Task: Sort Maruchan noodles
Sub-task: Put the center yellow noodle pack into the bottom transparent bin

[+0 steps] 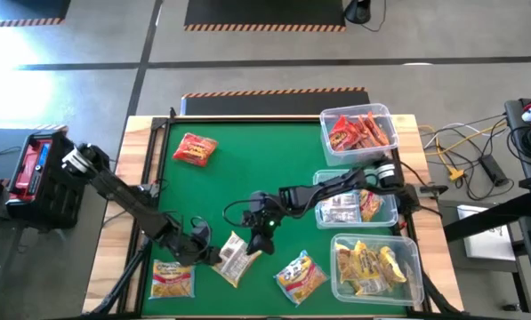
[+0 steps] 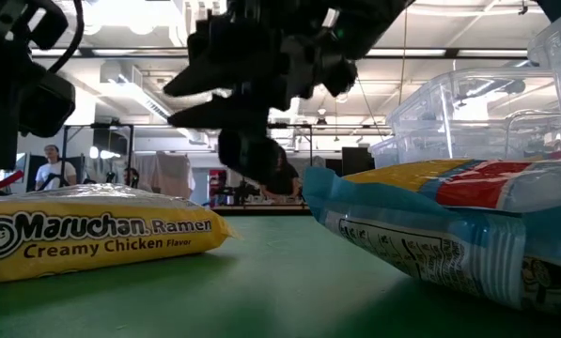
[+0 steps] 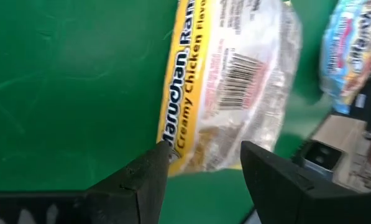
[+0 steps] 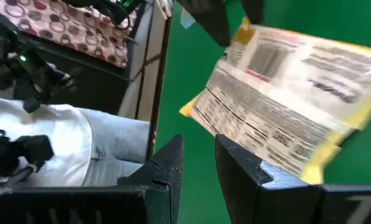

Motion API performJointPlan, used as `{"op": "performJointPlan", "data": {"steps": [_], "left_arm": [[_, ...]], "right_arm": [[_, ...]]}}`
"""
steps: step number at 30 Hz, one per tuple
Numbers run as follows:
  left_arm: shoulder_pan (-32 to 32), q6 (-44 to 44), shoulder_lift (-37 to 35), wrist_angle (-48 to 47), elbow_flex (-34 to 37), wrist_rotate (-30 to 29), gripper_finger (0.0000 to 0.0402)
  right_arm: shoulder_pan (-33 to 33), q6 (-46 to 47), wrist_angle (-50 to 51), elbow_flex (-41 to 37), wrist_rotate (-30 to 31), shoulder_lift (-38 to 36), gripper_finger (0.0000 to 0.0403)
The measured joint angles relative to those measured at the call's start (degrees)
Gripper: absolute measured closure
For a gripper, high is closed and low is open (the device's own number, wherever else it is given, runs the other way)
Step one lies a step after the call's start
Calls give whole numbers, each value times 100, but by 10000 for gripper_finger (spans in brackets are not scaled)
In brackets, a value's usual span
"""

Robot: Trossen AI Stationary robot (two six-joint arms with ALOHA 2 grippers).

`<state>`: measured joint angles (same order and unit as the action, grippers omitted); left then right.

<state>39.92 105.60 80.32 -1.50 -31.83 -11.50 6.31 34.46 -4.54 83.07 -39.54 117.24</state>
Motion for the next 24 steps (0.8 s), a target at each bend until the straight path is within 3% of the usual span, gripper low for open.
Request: {"op": "performJointPlan", "data": {"steps": [11, 17, 24], "left_arm": [[-565, -429, 1342, 1868, -124, -105, 219], [-1147, -1021, 1483, 2129, -117, -111, 222], [-1402, -1666, 1413, 2153, -106, -126, 230]], "right_arm": [[71, 343, -77, 72, -348, 246, 321], [71, 610, 134, 81, -814, 172, 321], [98, 431, 1492, 81, -1002, -80, 321]]}}
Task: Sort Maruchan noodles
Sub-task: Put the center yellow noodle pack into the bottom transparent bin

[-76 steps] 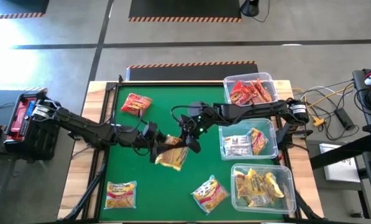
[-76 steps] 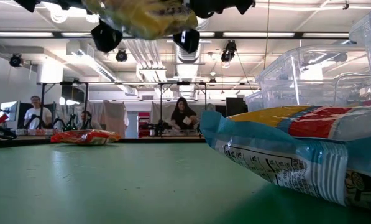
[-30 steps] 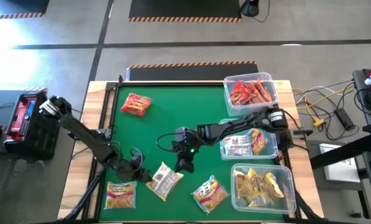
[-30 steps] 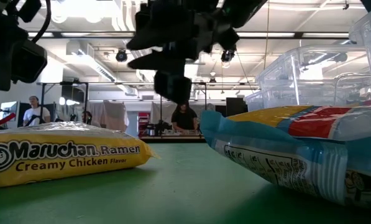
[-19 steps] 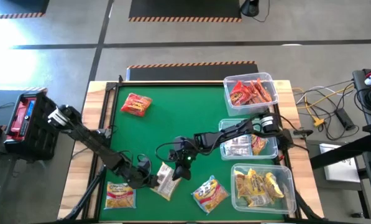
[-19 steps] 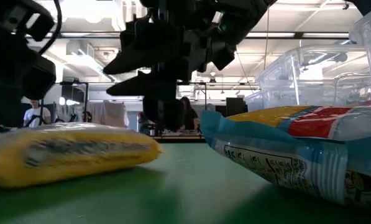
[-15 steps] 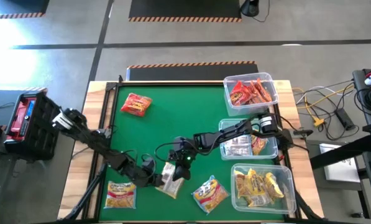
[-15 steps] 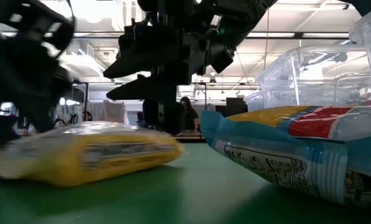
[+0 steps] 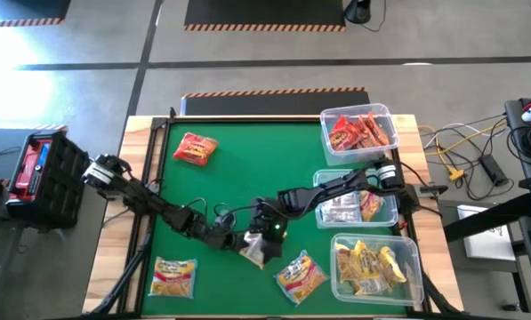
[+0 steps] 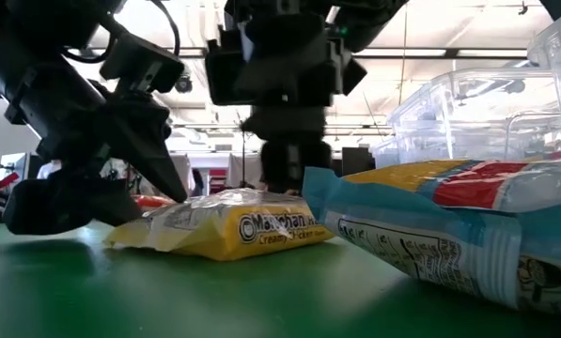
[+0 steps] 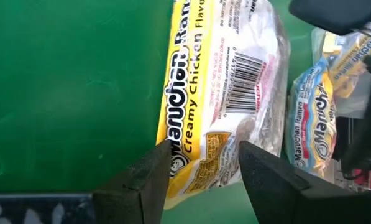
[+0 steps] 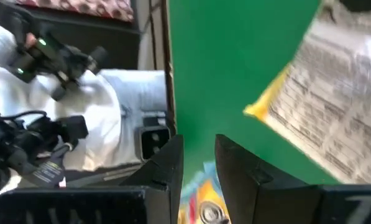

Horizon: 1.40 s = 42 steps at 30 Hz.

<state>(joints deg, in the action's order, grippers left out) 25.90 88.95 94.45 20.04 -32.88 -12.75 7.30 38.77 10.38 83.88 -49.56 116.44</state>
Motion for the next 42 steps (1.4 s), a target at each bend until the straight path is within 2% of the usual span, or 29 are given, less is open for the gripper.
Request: {"op": "performJointPlan", "data": {"steps": [3, 8, 12, 18, 22, 33, 42], "left_arm": [[-31, -6, -11, 29, 8, 20, 230], [-23, -59, -152, 98, 13, 37, 230], [-23, -398, -395, 130, 2, 287, 230], [-10, -946, -823, 136, 14, 326, 230], [-10, -1033, -868, 78, 60, 326, 230], [-206, -899, -433, 45, 116, 127, 230], [-268, -903, -3, 712, 94, 131, 230]], "right_arm": [[13, -298, 366, -5, 53, -7, 321], [4, -745, 827, -50, 559, -9, 321], [-22, -998, 895, -50, 890, -9, 321], [-56, -1495, 1243, -46, 1369, -24, 321], [-83, -1712, 1438, -39, 1424, -33, 321], [-114, -2149, 1673, -61, 1543, -22, 321], [-119, -2313, 1842, -115, 1931, -12, 321]]}}
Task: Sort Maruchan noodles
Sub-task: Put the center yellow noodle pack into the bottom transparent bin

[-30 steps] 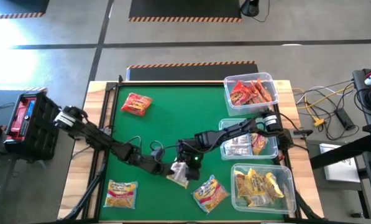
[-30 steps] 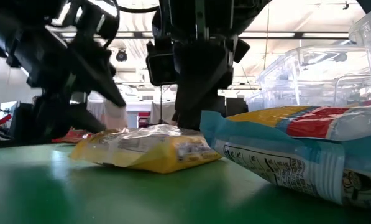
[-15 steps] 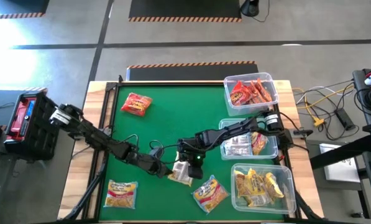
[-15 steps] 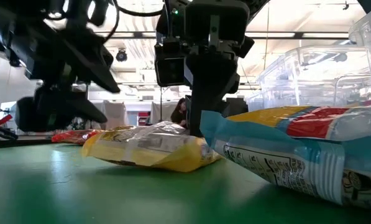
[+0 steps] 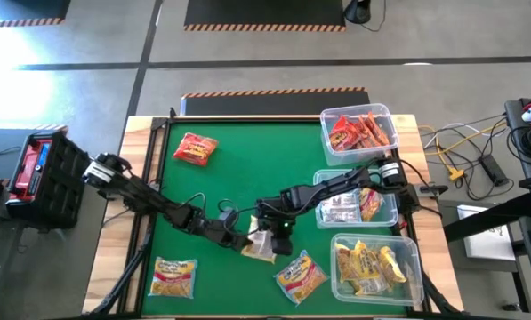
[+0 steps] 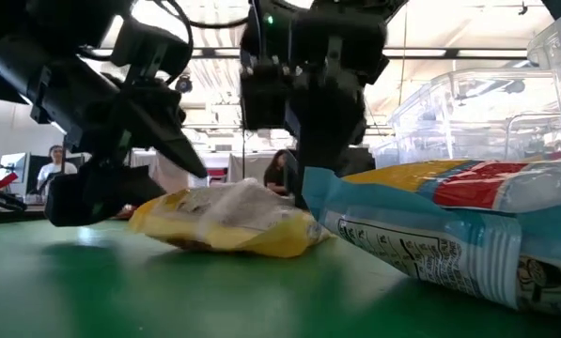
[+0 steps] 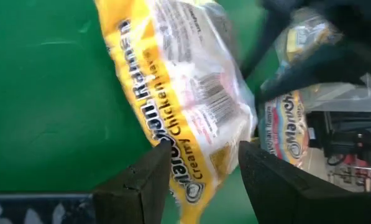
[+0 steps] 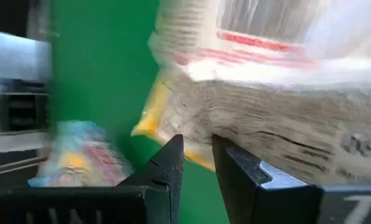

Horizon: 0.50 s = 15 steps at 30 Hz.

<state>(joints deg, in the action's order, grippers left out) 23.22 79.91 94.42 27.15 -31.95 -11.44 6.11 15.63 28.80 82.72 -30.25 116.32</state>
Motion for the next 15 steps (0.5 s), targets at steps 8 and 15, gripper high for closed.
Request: {"op": "performJointPlan", "data": {"steps": [8, 15], "left_arm": [[-20, 108, 69, 88, 14, -2, 230], [-24, 180, 58, 72, 32, -6, 230]], "right_arm": [[-40, 282, 75, 15, 151, -158, 321], [-55, 385, 554, 41, 689, -777, 321]]}}
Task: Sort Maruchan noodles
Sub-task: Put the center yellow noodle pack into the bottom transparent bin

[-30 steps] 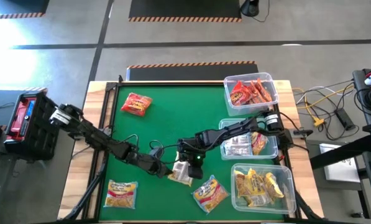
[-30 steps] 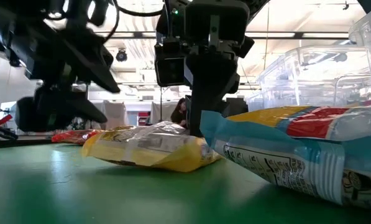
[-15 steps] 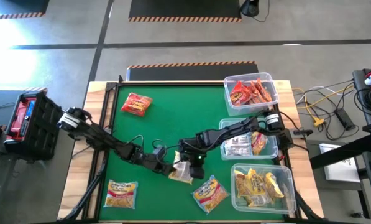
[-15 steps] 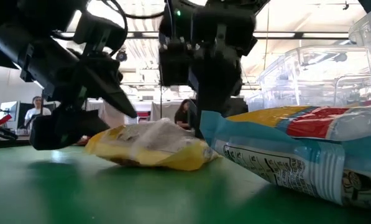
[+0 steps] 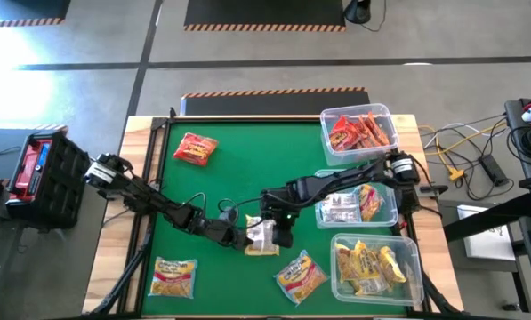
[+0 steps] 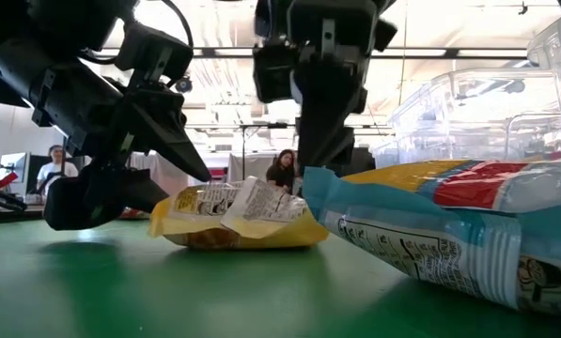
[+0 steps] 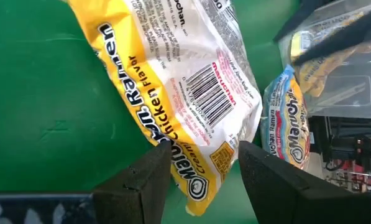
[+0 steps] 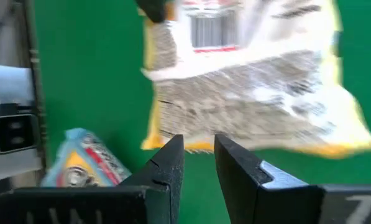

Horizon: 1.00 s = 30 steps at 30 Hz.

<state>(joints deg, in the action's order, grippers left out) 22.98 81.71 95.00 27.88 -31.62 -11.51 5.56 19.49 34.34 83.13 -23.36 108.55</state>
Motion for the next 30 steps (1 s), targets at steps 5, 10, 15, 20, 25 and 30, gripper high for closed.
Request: {"op": "performJointPlan", "data": {"steps": [5, 10, 15, 20, 25, 30], "left_arm": [[-7, 0, 0, -20, 27, -2, 230], [-13, -19, -20, -28, 29, -7, 230], [-14, -257, -157, -184, 49, -7, 230], [-17, -416, -531, -721, 71, -86, 230], [-6, -474, -632, -833, 71, -299, 230], [-7, -474, -570, -866, 71, -459, 230]], "right_arm": [[70, 2, 157, -24, 597, -19, 323], [94, 6, 193, -59, 1013, 340, 332], [94, -61, 104, -68, 1190, 498, 340], [94, -74, -61, -179, 1553, 567, 350], [80, -55, -644, -369, 1596, 638, 350], [81, 11, -791, -536, 1663, 657, 351]]}}
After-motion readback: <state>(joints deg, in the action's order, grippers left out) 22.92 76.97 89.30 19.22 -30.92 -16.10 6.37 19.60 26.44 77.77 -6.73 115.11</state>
